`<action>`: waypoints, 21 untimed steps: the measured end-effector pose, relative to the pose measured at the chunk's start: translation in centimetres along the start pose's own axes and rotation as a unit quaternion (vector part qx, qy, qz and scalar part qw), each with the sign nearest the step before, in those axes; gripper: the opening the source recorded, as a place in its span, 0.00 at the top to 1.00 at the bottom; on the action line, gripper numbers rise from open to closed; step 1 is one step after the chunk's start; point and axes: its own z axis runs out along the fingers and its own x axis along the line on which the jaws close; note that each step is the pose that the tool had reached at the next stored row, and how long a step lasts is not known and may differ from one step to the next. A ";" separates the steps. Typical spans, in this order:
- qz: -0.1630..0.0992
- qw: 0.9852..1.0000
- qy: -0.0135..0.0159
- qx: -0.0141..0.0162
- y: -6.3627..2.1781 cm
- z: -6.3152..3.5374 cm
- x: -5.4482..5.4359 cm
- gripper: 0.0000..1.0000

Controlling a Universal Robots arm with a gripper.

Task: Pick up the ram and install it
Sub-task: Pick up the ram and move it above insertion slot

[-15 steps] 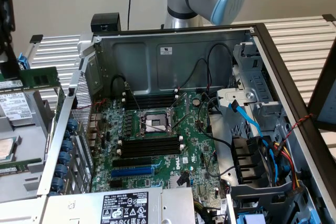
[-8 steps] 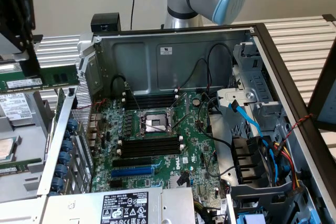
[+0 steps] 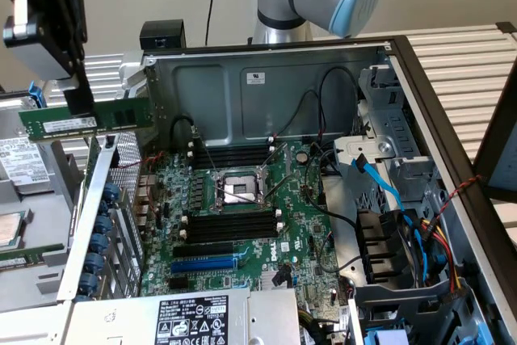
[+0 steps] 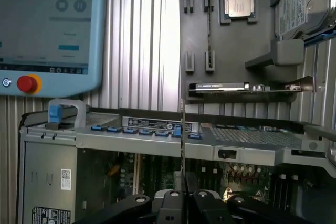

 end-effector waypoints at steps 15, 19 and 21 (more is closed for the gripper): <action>0.000 1.000 0.000 0.004 -4.84 0.24 -0.7 0.88; 0.001 1.000 0.000 0.006 -5.99 0.27 -1.0 0.88; 0.001 1.000 0.000 0.007 -6.61 0.29 -1.1 0.88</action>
